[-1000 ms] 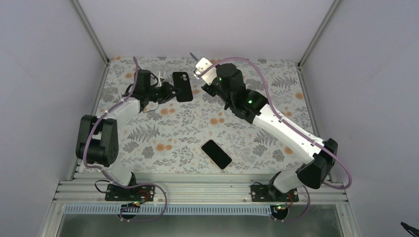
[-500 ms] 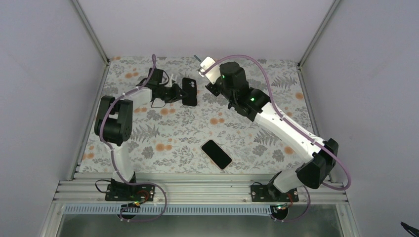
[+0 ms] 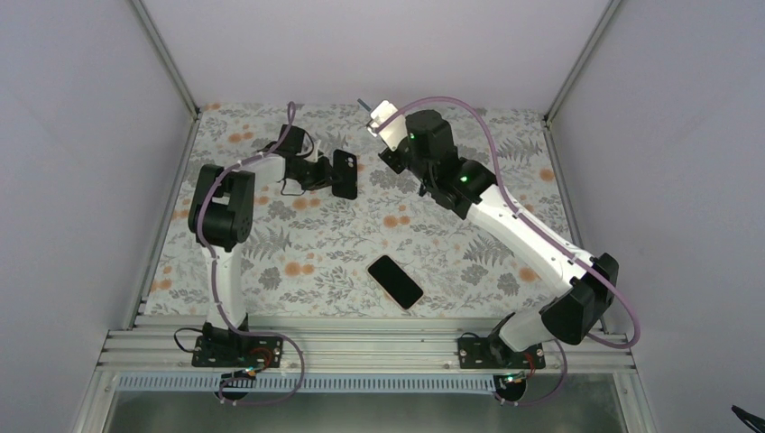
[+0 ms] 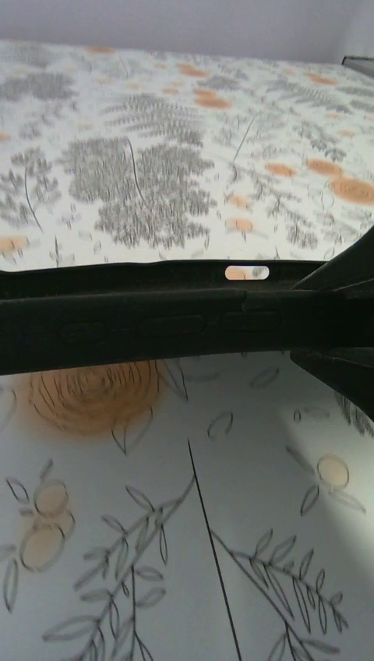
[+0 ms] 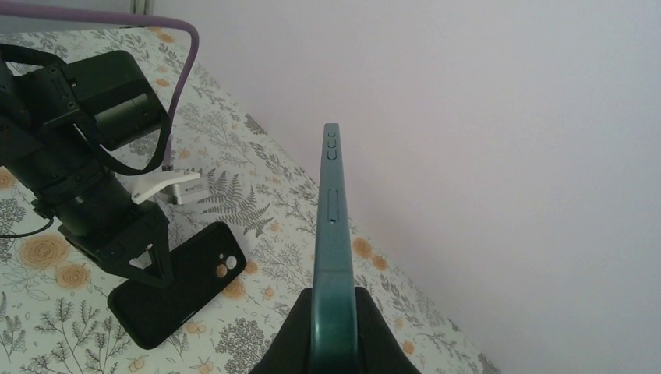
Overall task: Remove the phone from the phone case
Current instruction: Place the phone case at the center of the board.
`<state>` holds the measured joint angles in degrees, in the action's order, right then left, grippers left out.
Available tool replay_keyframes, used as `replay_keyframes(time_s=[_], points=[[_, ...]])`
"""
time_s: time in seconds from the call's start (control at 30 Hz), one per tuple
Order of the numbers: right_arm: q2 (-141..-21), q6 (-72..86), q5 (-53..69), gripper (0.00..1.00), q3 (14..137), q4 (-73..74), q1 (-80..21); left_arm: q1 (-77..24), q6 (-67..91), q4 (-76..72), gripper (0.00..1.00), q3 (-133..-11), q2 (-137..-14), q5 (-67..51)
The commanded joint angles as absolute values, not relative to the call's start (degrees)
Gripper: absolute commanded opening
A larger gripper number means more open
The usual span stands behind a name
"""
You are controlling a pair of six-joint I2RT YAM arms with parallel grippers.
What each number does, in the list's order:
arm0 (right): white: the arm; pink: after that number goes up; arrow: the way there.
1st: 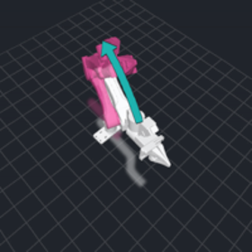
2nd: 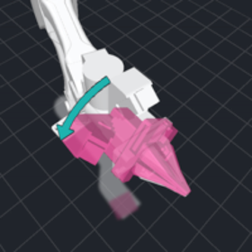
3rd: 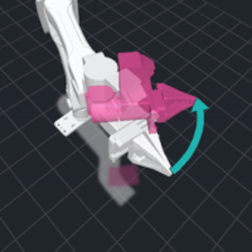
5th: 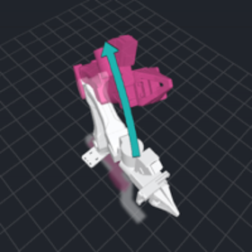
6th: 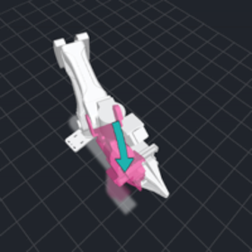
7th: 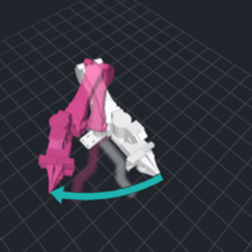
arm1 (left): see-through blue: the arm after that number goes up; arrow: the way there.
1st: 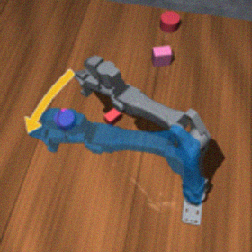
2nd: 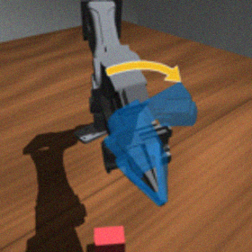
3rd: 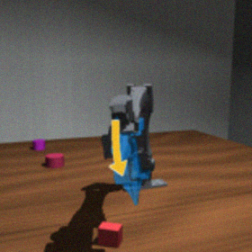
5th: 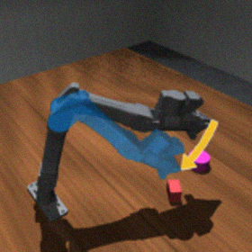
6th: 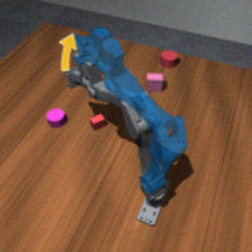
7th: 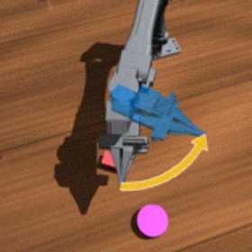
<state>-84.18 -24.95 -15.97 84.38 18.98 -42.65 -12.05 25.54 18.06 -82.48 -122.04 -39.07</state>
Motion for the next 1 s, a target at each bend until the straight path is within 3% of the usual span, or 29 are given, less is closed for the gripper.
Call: replay_keyframes(time_s=[0.0, 0.17, 0.4, 0.6, 0.77, 0.97], points=[[-83.63, -23.55, -15.47, 0.04, 84.27, 16.0, -41.94, -12.39, 23.6, 20.55, 0.04, -85.22, -123.99, -35.69], [-84.01, -23.42, -15.31, 0.04, 84.35, 16.0, -41.75, -13.01, 23.16, 22.08, 0.2, -86.3, -125.28, -32.16], [-84.16, -23.44, -15.16, 0.04, 83.79, 15.56, -41.35, -13.41, 22.39, 23.76, 0.34, -86.4, -125.35, -26.13], [-83.52, -23.38, -14.94, 0.04, 83.59, 15.71, -41.22, -13.79, 22.15, 24.12, 0.6, -85.46, -121.77, -21.25], [-82.85, -23.82, -14.84, 0.04, 83.97, 16.16, -41.16, -13.83, 21.56, 23.26, 0.73, -83.7, -114.95, -18.42], [-81.95, -24.27, -14.0, 0.04, 84.0, 16.13, -41.37, -13.11, 21.02, 20.66, 0.75, -80.73, -104.06, -20.31]])
